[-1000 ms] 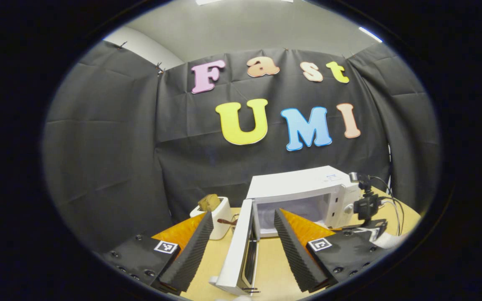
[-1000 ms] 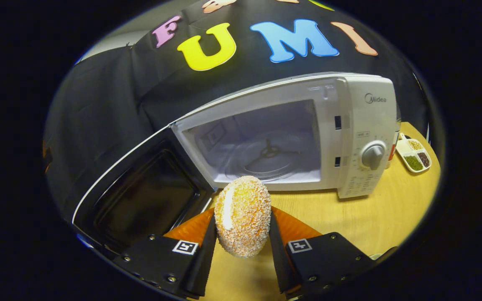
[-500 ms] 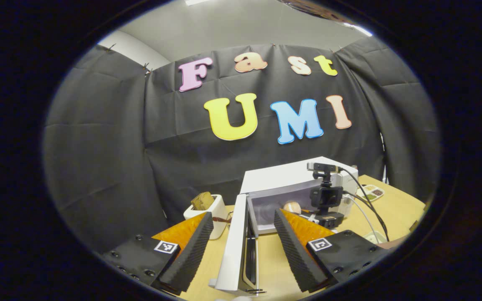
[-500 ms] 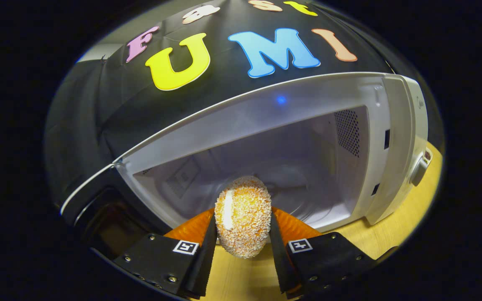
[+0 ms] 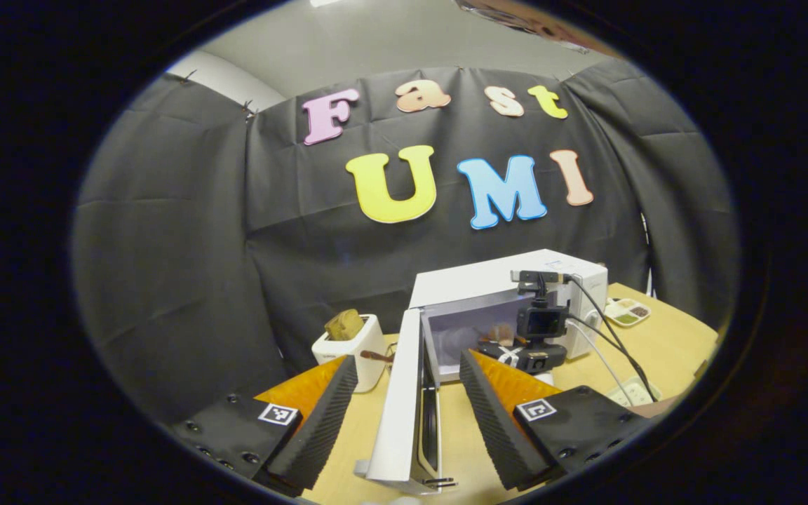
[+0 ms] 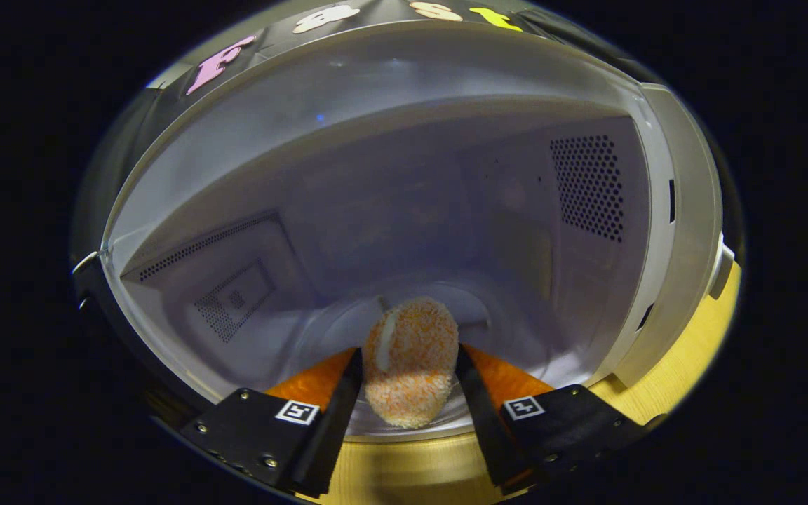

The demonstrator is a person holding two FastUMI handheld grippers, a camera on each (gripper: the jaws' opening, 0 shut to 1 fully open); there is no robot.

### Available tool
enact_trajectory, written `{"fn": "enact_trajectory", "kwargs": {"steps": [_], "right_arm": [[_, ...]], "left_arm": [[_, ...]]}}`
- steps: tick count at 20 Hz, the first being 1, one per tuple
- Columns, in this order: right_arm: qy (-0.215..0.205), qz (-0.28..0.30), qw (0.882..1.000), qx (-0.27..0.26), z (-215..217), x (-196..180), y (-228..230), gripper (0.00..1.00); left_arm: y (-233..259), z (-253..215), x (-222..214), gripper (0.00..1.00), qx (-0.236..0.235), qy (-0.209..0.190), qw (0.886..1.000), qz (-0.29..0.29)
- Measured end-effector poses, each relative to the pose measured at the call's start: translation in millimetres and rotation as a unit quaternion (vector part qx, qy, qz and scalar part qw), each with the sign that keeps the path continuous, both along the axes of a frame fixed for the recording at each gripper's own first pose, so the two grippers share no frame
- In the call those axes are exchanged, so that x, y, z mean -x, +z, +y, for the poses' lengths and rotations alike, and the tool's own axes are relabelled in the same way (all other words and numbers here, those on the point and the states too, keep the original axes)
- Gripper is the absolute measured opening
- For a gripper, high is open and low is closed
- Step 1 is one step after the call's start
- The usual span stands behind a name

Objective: Open the microwave oven with the left hand, put the food in, and close the microwave oven.

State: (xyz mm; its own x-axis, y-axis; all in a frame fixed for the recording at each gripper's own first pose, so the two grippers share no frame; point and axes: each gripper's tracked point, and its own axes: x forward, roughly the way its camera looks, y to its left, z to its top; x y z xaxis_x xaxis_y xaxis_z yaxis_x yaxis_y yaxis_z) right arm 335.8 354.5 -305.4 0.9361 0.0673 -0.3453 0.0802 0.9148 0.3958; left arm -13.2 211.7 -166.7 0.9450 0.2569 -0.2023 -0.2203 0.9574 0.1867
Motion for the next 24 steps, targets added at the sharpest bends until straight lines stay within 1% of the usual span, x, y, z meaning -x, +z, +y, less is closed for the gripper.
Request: {"fn": "enact_trajectory", "kwargs": {"steps": [1,2,3,4,6,7,8,9,11,12,14,17,18,20,21,22,23,24], "right_arm": [[-0.001,-0.011,1.0,0.017,-2,5,7,0.93],[0.001,-0.014,0.999,0.03,-3,10,9,0.99],[0.009,-0.014,0.999,0.032,-2,15,12,0.99],[0.016,-0.011,0.999,0.03,-3,21,12,0.99],[0.025,-0.015,0.999,0.03,-10,35,23,0.99],[0.027,-0.019,0.999,0.039,-16,42,31,0.99],[0.036,-0.022,0.998,0.04,-21,51,38,0.99],[0.043,-0.014,0.998,0.042,-28,62,45,0.99],[0.053,-0.019,0.998,0.041,-49,87,67,0.99],[0.06,-0.028,0.997,0.046,-61,103,85,0.99],[0.068,-0.042,0.996,0.049,-88,135,116,0.99],[0.085,-0.056,0.994,0.048,-131,178,154,0.99],[0.088,-0.064,0.993,0.052,-146,191,166,0.99],[0.078,-0.075,0.992,0.063,-182,212,185,0.99],[0.069,-0.079,0.992,0.069,-200,223,193,0.94],[0.063,-0.08,0.992,0.073,-217,233,199,0.99],[0.056,-0.076,0.992,0.078,-233,242,203,0.99],[0.052,-0.076,0.992,0.081,-248,251,208,0.99]], "left_arm": [[2,-1,-1,0.98,-0.001,0.0,1.0,-0.002],[4,0,0,0.97,-0.002,0.001,1.0,-0.003],[7,-1,0,0.97,-0.001,0.0,1.0,-0.005],[10,-1,1,1.0,0.0,0.001,1.0,-0.009],[13,-3,1,0.97,0.001,0.002,1.0,-0.013],[15,-4,0,1.0,0.002,0.001,1.0,-0.016],[17,-7,-1,1.0,0.003,0.001,1.0,-0.019],[18,-9,-1,0.97,0.004,0.0,1.0,-0.019],[25,-14,-3,0.97,0.003,-0.005,1.0,-0.029],[27,-15,-6,1.0,0.005,-0.007,0.999,-0.031],[33,-20,-9,1.0,0.013,-0.009,0.999,-0.039],[36,-18,-6,0.94,0.011,-0.002,0.999,-0.045],[38,-17,-6,0.97,0.007,0.004,0.999,-0.046],[36,-13,-2,0.97,0.005,0.012,0.999,-0.048],[34,-10,3,0.97,0.007,0.015,0.999,-0.046],[32,-3,10,0.97,0.006,0.022,0.999,-0.044],[30,4,17,1.0,0.004,0.031,0.999,-0.043],[29,13,24,1.0,0.0,0.042,0.998,-0.043]]}}
